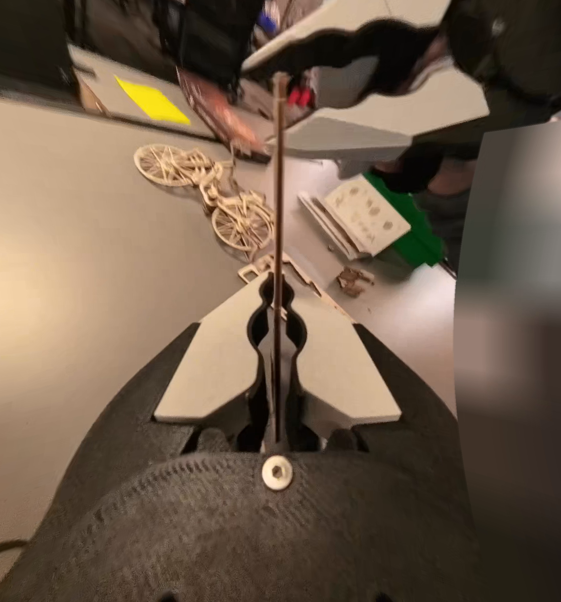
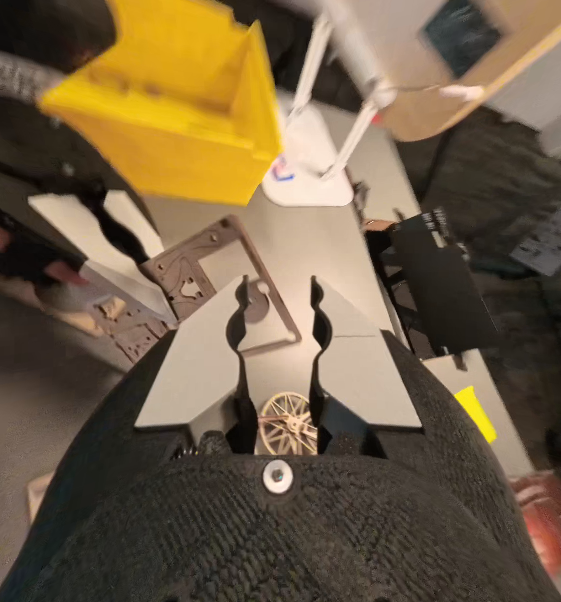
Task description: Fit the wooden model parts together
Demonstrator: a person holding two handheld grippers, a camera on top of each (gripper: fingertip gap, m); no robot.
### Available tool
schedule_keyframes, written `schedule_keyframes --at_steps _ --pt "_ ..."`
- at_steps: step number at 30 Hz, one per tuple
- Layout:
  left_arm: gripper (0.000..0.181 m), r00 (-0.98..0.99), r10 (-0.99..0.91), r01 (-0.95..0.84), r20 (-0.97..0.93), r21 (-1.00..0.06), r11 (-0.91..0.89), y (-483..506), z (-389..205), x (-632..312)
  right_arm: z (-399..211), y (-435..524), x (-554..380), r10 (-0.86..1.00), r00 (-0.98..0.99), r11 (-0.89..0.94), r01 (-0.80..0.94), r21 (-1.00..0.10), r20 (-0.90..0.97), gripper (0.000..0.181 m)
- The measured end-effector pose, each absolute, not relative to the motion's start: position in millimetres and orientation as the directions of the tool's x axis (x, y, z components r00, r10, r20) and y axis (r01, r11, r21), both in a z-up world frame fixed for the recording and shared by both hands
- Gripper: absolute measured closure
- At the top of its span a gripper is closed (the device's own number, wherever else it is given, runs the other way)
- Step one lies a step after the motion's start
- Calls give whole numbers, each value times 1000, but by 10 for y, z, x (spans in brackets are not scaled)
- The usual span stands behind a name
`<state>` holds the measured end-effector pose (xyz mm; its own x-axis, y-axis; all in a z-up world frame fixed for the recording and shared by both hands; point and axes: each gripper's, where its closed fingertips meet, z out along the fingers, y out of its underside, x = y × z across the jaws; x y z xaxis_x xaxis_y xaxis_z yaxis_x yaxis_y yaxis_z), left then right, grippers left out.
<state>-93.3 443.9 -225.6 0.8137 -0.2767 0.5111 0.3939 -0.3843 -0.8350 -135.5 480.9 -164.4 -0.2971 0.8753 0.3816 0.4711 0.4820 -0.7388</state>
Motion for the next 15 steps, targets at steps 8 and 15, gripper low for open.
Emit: schedule_keyframes --at_steps 8,15 --pt "180 804 -435 421 404 -905 -62 4251 -1668 -980 -1607 4559 -1060 962 -231 -66 322 -944 -146 134" --pt "180 786 -455 446 417 -894 -50 4230 -1645 -968 -1544 4410 -1062 926 -318 -111 293 -950 -206 161"
